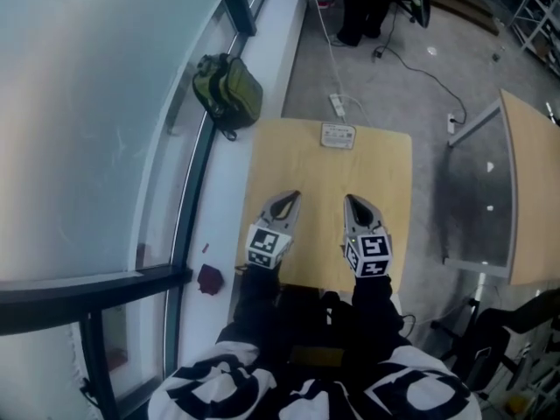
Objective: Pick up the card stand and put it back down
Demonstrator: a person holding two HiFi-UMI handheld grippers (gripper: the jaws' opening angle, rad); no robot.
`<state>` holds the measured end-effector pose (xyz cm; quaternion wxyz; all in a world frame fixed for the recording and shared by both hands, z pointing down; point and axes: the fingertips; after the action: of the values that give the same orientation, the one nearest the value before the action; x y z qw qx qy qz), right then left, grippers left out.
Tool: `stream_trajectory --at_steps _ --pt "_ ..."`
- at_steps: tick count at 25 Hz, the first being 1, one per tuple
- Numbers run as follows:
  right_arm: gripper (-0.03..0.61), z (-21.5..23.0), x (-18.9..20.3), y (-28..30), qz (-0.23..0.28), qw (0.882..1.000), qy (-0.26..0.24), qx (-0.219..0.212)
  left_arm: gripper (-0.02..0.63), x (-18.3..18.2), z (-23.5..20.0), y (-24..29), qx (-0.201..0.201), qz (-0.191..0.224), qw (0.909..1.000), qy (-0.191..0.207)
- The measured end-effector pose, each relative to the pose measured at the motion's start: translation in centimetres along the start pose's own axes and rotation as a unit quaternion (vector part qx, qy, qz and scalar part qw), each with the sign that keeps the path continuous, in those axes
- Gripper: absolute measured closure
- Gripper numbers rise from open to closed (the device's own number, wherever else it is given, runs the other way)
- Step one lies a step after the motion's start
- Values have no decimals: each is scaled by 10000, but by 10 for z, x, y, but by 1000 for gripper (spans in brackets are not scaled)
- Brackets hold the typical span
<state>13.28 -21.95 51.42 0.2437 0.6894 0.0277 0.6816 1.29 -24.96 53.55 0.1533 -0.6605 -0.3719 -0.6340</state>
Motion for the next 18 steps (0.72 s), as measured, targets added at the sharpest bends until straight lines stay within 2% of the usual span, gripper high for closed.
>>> stream_trajectory --at_steps 10,18 --pt "561 -8 45 43 -598 9977 41 -301 606 50 -102 13 -354 -711 9968 121" --pt "560 8 74 79 -989 9943 245 -326 604 65 -165 48 -114 -1089 9937 226"
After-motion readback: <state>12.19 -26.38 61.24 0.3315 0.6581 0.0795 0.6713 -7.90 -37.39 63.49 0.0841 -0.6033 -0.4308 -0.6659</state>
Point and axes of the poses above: the fingertips, and each gripper's own axes: y forward along the fingers, z to its right, x out of its underside, and after that the axes turned 6 degrees about -y, right-handed
